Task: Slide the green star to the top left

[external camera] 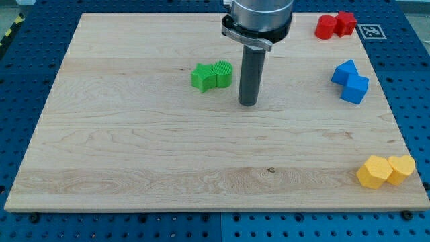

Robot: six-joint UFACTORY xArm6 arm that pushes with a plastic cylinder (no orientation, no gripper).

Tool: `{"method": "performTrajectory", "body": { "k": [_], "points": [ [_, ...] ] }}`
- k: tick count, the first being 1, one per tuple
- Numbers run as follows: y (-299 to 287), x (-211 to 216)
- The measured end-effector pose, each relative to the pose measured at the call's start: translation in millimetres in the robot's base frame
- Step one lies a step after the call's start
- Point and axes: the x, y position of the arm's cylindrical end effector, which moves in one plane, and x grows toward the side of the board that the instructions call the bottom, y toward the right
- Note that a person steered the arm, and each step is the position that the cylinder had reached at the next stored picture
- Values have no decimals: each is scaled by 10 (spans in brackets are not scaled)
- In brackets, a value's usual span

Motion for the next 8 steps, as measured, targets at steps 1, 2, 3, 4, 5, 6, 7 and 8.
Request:
{"method": "performTrajectory", "body": {
  "k": [1,2,3,4,5,6,7,8],
  "points": [
    [-183,-175],
    [-435,-240],
    [-538,-214],
    [-623,-261],
    [-915,-481],
    [-1062,-519],
    [-1026,-453],
    [-877,-439]
  ]
}}
